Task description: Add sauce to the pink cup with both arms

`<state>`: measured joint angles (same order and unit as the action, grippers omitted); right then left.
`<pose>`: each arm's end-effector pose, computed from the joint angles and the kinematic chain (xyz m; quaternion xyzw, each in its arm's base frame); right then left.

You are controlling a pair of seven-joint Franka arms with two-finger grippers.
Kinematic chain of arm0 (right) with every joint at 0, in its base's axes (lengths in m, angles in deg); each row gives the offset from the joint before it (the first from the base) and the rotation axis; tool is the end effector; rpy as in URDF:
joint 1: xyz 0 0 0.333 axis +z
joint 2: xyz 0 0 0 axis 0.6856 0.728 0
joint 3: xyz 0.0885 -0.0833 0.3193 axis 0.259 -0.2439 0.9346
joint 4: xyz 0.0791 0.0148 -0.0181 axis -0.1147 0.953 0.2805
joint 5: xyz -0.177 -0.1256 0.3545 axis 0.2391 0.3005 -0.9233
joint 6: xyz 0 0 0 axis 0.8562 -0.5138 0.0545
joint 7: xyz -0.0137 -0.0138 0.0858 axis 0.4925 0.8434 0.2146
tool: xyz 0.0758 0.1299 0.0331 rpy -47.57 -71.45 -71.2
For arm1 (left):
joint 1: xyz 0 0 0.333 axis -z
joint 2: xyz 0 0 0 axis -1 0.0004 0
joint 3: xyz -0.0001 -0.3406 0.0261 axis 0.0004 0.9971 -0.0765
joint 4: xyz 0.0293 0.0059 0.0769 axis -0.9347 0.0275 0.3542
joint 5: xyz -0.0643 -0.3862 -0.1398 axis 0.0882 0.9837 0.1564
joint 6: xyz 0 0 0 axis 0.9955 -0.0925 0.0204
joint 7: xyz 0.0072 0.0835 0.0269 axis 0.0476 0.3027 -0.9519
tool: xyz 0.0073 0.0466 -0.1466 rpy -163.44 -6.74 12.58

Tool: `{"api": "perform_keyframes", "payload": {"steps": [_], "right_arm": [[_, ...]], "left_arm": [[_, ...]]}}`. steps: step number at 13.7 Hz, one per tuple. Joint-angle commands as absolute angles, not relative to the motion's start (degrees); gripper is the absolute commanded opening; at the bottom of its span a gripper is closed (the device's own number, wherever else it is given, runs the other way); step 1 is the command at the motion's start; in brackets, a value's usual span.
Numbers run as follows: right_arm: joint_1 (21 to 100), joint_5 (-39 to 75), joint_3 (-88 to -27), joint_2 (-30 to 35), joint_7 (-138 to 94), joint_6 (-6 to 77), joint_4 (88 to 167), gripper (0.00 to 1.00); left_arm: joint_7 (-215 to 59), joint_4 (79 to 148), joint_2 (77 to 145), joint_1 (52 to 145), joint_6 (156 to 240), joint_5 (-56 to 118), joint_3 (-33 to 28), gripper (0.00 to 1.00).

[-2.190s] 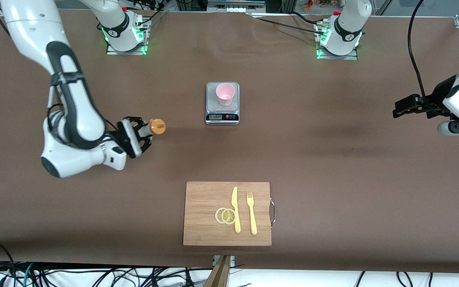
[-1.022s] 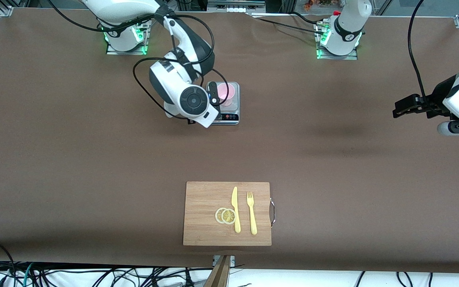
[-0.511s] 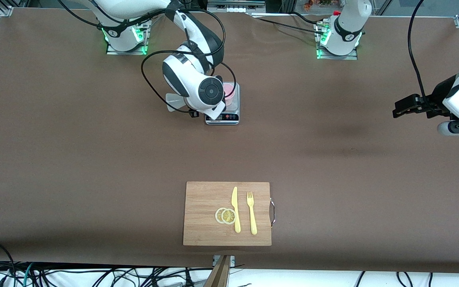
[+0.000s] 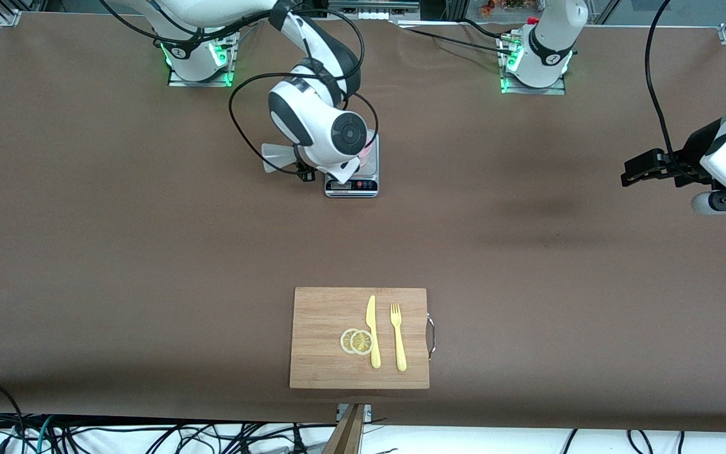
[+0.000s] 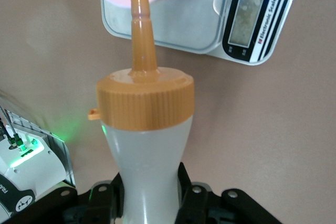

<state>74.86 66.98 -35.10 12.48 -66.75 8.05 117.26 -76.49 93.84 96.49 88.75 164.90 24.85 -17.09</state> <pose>0.4603 0.4432 0.2648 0.6104 0.7429 -0.2743 0.0145 0.6221 -0.0310 0.5698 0.9976 0.0224 -0.0599 0.0253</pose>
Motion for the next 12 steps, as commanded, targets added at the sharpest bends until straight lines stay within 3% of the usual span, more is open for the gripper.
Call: {"api": "perform_keyframes", "payload": {"steps": [1, 12], "right_arm": [[75.62, 68.43, -34.55, 12.12, -64.48, 6.89, 117.55, 0.00], [75.63, 68.78, -34.55, 12.47, -64.82, 7.68, 116.32, 0.00]], "left_arm": [[-75.26, 92.46, 96.95, 88.75, 163.72, 24.75, -17.21, 1.00], [-75.26, 92.46, 96.95, 88.75, 163.81, 24.84, -17.21, 1.00]]}}
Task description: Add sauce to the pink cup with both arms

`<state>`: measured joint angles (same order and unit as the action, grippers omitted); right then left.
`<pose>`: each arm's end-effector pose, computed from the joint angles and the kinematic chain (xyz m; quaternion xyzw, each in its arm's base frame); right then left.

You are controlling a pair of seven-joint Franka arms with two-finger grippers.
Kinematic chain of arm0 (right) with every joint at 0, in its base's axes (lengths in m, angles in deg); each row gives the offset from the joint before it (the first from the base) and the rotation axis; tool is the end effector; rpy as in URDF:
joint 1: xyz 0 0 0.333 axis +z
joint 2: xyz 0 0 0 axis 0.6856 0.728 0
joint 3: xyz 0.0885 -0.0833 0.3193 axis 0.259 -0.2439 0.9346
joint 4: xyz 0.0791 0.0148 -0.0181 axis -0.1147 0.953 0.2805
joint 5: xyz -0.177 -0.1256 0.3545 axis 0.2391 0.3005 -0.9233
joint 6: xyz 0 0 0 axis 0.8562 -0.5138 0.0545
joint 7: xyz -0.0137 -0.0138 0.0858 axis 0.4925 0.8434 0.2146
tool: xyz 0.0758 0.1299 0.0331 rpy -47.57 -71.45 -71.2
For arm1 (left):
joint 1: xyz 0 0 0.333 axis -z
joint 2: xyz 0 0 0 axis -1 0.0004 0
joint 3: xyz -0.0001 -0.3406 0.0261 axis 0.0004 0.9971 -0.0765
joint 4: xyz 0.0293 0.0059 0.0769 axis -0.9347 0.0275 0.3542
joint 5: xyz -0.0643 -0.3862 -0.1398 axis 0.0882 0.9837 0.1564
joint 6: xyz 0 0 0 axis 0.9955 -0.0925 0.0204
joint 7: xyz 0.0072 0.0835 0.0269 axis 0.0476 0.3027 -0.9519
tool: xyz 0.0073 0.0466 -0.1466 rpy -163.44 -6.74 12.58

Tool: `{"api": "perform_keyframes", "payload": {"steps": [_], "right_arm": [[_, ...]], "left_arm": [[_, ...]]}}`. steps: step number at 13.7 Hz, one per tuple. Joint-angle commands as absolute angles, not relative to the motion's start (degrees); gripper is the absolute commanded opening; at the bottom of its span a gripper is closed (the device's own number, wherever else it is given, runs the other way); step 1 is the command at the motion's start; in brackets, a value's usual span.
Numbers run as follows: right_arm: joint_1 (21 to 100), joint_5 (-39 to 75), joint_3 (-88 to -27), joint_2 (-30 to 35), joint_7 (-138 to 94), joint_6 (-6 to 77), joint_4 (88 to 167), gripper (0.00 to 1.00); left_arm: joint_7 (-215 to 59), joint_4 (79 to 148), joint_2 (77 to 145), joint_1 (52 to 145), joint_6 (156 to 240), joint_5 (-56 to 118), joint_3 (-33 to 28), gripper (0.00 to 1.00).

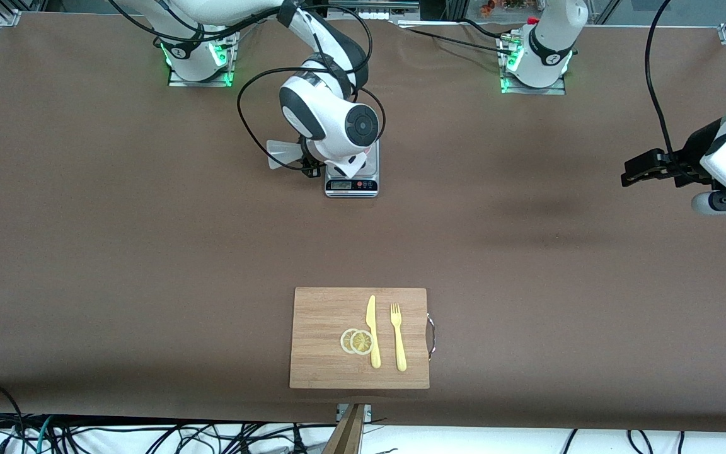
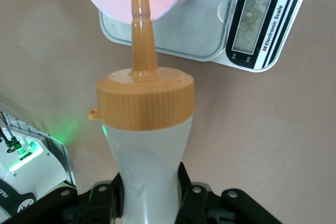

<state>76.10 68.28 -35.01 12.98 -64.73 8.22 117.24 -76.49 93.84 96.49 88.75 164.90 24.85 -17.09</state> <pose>0.4527 0.4517 0.2597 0.6119 0.7407 -0.2755 0.0317 0.6221 -0.0310 0.5698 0.9976 0.0224 -0.0599 0.0253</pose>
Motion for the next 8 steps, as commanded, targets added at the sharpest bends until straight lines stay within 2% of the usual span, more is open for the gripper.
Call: {"api": "perform_keyframes", "payload": {"steps": [1, 8], "right_arm": [[74.93, 68.26, -34.55, 12.04, -65.70, 7.68, 116.40, 0.00], [71.06, 57.89, -36.30, 9.75, -73.96, 15.32, 117.45, 0.00]], "left_arm": [[-75.17, 92.46, 96.95, 88.75, 163.72, 24.84, -17.21, 1.00], [-75.26, 92.46, 96.95, 88.75, 163.81, 24.84, -17.21, 1.00]]}}
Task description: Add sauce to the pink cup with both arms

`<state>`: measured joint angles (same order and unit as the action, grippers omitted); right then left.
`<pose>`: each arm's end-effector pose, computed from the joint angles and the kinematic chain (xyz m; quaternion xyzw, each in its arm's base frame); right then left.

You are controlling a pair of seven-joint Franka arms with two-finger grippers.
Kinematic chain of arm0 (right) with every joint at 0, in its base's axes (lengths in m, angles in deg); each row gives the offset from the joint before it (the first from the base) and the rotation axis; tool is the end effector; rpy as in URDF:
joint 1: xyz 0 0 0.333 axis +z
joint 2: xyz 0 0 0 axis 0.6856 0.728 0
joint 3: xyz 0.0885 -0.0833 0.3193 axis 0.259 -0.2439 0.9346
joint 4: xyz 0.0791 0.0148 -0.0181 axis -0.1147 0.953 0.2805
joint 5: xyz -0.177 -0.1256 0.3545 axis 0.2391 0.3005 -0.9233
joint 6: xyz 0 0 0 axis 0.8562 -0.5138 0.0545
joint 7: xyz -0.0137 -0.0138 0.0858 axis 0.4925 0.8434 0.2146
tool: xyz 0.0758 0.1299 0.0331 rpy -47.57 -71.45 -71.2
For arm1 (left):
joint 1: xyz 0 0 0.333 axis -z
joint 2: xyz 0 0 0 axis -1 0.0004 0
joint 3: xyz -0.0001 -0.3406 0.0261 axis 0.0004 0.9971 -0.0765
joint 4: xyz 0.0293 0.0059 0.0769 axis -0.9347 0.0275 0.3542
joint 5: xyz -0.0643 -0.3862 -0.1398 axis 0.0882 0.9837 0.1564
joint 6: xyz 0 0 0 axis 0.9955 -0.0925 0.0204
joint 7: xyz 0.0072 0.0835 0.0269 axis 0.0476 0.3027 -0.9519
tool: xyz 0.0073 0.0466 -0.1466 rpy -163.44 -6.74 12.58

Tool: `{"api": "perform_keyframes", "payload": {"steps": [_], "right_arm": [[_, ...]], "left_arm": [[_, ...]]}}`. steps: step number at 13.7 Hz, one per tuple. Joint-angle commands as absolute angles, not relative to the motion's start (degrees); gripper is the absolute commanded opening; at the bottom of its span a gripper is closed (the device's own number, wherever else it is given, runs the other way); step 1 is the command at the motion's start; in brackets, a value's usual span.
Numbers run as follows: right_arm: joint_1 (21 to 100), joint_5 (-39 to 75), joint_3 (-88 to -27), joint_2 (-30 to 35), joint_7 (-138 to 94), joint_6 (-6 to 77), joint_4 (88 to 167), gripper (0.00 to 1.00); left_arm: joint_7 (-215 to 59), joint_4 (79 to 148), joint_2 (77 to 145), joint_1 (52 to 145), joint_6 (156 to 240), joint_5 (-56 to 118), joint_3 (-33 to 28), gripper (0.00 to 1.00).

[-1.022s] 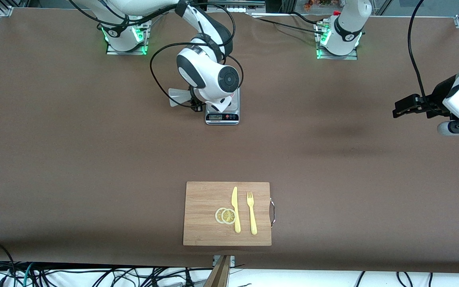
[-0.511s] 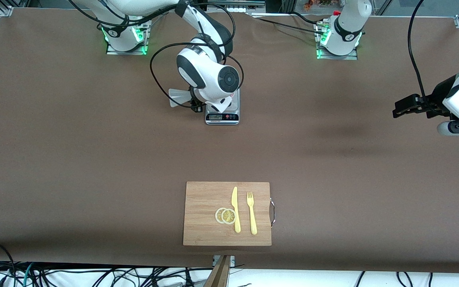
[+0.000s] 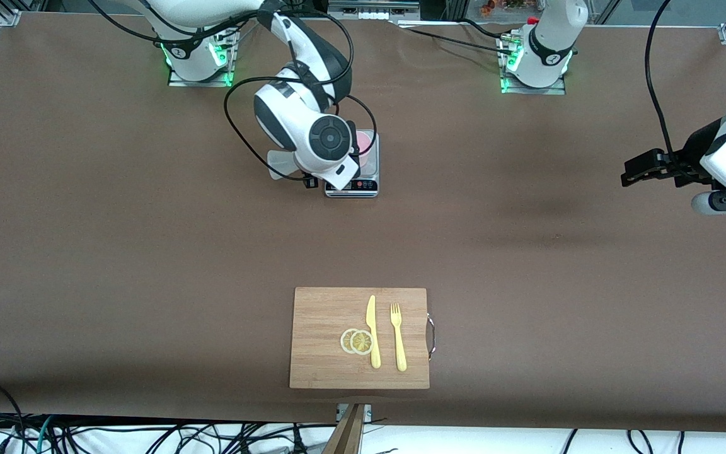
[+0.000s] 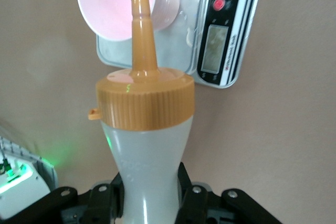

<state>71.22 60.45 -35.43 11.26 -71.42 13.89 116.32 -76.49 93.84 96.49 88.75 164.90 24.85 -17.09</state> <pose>0.4950 0.4387 0.2853 -0.6293 -0.7479 0.2049 0.0515 0.6221 -0.0310 0.5698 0.9976 0.0224 -0.0599 0.0253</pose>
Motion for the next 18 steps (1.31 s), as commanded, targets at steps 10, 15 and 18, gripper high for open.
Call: {"api": "perform_keyframes", "payload": {"steps": [10, 15, 18], "right_arm": [[58.58, 24.34, -49.65, 6.76, -113.32, 19.81, 121.85, 0.03], [51.64, 7.56, -52.65, 12.19, -129.38, 15.61, 123.17, 0.03], [45.85, 0.24, -53.27, 15.71, -137.85, 10.78, 123.79, 0.03]], "left_arm": [[-75.26, 92.46, 96.95, 88.84, 163.72, 24.84, -17.21, 1.00], [-75.26, 92.46, 96.95, 88.84, 163.72, 24.75, -17.21, 1.00], [-75.26, 92.46, 96.95, 88.84, 163.72, 24.75, -17.21, 1.00]]}}
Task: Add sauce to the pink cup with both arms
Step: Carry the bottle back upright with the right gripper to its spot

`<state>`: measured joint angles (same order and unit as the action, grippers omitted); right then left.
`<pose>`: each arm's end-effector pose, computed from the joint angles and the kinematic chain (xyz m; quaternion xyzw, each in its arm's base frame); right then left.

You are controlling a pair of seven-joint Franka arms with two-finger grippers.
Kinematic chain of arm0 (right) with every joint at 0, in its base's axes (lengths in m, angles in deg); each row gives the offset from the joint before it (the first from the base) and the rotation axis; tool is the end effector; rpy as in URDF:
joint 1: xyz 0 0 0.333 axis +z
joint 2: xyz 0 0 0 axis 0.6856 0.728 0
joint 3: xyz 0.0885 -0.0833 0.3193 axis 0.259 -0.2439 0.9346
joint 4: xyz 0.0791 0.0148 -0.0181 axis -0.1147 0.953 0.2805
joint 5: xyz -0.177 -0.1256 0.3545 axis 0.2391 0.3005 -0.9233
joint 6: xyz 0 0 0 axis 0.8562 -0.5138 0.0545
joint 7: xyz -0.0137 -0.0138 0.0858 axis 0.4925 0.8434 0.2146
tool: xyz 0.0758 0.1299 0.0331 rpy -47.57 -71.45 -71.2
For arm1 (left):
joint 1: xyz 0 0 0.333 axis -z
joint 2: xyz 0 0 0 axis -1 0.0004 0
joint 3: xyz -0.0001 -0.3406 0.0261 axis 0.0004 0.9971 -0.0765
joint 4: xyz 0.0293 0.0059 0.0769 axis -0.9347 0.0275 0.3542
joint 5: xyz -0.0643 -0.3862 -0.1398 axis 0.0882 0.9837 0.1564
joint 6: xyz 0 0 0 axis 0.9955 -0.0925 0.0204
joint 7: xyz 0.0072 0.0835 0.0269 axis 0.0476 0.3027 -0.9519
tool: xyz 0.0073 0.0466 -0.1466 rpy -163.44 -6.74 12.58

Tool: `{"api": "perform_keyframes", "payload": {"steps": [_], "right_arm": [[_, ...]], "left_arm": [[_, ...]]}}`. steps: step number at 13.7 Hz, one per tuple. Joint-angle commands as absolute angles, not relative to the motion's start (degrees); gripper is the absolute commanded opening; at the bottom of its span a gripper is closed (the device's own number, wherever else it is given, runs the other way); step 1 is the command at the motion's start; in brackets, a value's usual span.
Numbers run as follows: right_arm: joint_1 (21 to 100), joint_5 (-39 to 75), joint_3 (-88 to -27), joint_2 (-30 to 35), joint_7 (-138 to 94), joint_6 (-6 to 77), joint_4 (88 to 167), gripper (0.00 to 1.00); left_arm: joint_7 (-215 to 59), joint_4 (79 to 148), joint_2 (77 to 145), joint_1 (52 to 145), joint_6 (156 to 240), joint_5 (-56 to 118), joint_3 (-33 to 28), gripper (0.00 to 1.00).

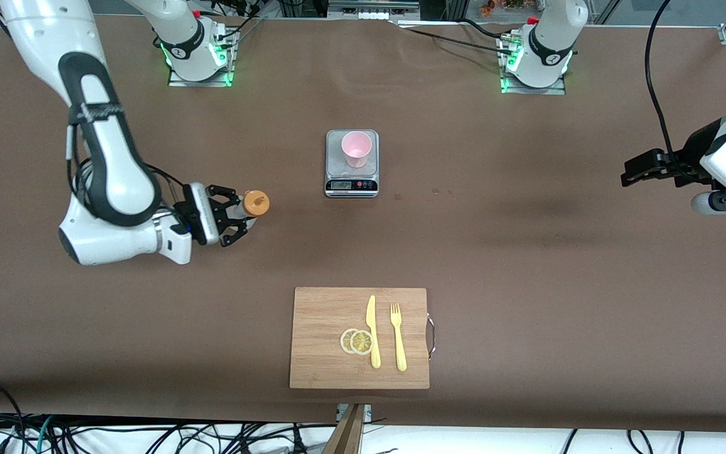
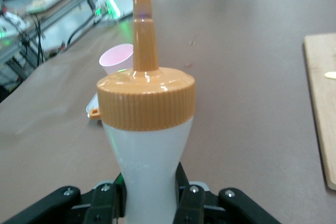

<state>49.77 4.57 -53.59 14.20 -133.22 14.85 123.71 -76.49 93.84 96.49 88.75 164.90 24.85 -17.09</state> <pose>0.6351 0.1696 0.2312 -0.5672 -0.6747 -0.1668 0.4419 0.6221 -0.0310 0.5698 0.9976 0.0224 -0.0599 0.0253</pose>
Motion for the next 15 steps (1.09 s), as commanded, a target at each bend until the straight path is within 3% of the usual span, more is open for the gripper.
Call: {"api": "perform_keyframes", "payload": {"steps": [1, 5, 12, 15], "right_arm": [[44.09, -2.04, -53.27, 17.03, -140.04, 9.37, 123.70, 0.03], [40.21, -9.87, -53.27, 23.45, -149.45, 4.70, 123.61, 0.03], [39.15, -11.64, -53.36, 27.94, -155.53, 4.52, 123.35, 0.03], [39.15, -11.29, -53.62, 28.03, -155.36, 4.61, 123.26, 0.11]], "left_arm": [[-75.26, 92.46, 96.95, 88.84, 163.72, 24.75, -17.21, 1.00], [-75.26, 92.46, 96.95, 88.92, 163.72, 24.75, -17.21, 1.00], [-75.26, 92.46, 96.95, 88.92, 163.72, 24.75, -17.21, 1.00], [-75.26, 92.46, 96.95, 88.92, 163.81, 24.75, -17.21, 1.00]]}}
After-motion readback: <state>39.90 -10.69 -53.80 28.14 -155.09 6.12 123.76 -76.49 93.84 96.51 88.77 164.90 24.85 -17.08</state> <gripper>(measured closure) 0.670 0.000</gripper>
